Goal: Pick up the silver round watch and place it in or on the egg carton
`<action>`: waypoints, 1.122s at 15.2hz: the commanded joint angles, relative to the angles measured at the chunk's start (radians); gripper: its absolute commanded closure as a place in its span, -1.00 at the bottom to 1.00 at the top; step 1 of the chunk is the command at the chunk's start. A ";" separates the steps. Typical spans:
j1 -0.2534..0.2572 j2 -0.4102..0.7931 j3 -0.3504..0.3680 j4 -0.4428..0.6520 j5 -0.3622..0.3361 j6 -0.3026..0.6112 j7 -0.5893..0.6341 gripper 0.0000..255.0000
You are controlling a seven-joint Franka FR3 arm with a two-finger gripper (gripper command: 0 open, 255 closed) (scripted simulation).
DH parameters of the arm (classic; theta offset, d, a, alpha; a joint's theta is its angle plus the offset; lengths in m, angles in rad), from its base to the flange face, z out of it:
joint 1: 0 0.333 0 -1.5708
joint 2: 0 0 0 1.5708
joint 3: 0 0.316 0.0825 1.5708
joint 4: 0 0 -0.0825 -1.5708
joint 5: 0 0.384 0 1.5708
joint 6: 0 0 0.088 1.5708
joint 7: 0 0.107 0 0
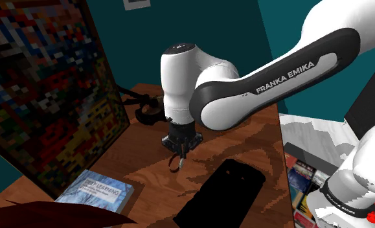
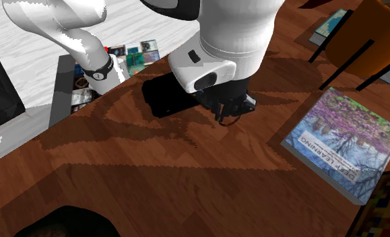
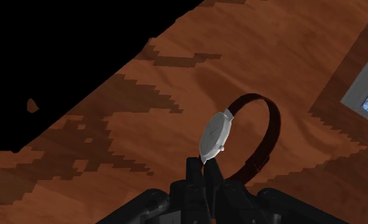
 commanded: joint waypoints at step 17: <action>0.153 -0.546 -0.109 -0.307 0.332 -0.175 -0.146 1.00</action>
